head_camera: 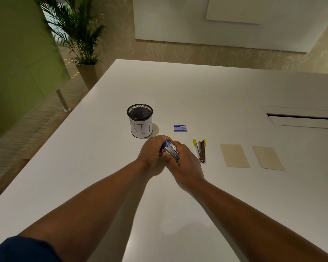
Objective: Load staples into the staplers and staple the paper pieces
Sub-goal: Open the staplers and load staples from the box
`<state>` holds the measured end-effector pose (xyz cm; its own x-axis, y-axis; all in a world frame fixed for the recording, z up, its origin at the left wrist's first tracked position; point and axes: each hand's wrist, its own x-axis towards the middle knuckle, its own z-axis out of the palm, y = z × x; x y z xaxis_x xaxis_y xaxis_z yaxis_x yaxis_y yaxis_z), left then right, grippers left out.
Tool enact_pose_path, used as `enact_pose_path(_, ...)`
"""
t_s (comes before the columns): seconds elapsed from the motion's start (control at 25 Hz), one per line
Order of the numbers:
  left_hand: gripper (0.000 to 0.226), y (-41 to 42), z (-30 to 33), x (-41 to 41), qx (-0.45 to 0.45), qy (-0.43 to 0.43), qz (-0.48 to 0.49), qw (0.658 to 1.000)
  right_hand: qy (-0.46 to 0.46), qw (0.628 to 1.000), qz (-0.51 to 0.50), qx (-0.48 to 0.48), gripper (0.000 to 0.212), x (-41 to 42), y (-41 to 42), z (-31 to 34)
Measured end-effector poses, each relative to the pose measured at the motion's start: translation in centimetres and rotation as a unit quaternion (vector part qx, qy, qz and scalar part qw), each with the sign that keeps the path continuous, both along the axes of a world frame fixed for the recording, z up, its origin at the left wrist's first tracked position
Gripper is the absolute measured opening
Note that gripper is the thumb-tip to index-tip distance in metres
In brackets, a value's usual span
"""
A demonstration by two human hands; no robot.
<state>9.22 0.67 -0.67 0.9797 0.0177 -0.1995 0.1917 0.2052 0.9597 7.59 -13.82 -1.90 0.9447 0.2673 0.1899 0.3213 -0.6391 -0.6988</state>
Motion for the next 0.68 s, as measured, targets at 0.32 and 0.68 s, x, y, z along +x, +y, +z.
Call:
enact_pose_path(0.32,0.030,-0.6,0.2,-0.1,-0.035,-0.021,0.011,0.999,-0.008,0.999,-0.004,-0.030,0.049,-0.1,0.0,0.1)
enact_pose_path(0.68,0.039,-0.1,-0.4,0.5,0.233,-0.106,0.037,0.966,-0.005,0.995,0.006,-0.096,0.026,-0.4,0.4,0.3)
